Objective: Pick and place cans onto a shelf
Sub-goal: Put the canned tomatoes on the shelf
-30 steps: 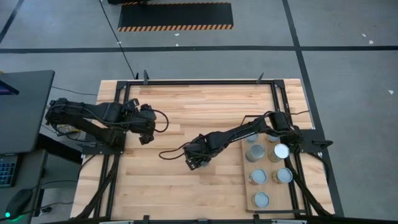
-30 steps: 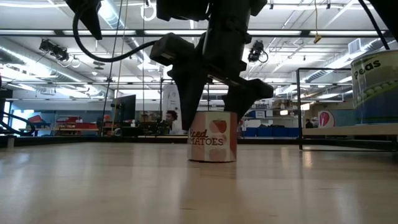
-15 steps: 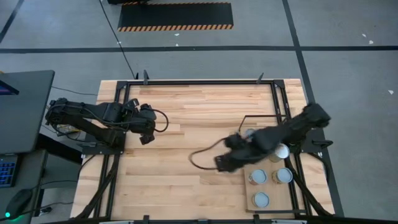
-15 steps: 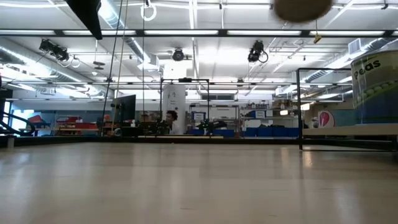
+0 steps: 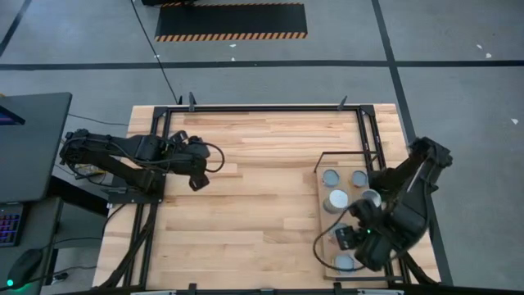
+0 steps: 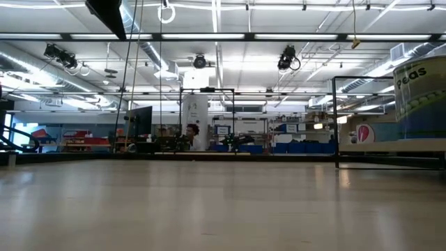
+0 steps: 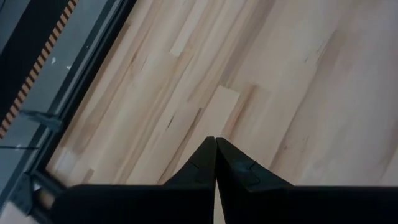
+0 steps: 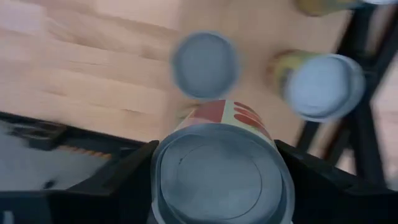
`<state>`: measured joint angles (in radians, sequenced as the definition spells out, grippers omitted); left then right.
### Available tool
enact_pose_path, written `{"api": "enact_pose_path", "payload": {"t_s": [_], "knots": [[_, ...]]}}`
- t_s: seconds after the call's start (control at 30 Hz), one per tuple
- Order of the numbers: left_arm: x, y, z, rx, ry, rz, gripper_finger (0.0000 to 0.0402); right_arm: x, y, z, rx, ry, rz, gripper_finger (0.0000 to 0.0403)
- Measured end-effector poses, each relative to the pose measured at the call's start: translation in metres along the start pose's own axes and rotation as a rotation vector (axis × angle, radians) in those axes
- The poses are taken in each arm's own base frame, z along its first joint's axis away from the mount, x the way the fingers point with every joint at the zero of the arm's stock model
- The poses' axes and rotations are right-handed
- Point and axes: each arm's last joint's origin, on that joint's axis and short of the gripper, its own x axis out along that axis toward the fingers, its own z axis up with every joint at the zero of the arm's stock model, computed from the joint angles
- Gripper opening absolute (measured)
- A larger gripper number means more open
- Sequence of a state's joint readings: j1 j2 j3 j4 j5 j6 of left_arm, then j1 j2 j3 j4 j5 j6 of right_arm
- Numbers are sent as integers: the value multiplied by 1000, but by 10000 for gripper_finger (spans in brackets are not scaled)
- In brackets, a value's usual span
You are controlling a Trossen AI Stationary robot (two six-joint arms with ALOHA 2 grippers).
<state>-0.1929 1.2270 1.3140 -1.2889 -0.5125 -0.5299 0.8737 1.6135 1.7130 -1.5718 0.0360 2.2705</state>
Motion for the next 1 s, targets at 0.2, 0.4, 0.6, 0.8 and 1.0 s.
{"api": "enact_pose_path", "payload": {"t_s": [0.2, 0.4, 0.6, 0.8, 1.0], "knots": [[0, -3, 6, -33, -51, -30, 11, 28, -18, -24, -53, 51, -117, 287], [-1, -6, 11, -71, -98, -59, 11, 54, -29, -35, -69, 82, -171, 287], [-1, -8, 14, -93, -131, -79, 11, 86, -35, -40, -90, 103, -176, 287], [-2, -9, 16, -106, -150, -90, 11, 100, -39, -37, -80, 99, -216, 288], [-2, -10, 20, -126, -179, -107, 11, 111, -37, -33, -66, 145, -178, 288]]}}
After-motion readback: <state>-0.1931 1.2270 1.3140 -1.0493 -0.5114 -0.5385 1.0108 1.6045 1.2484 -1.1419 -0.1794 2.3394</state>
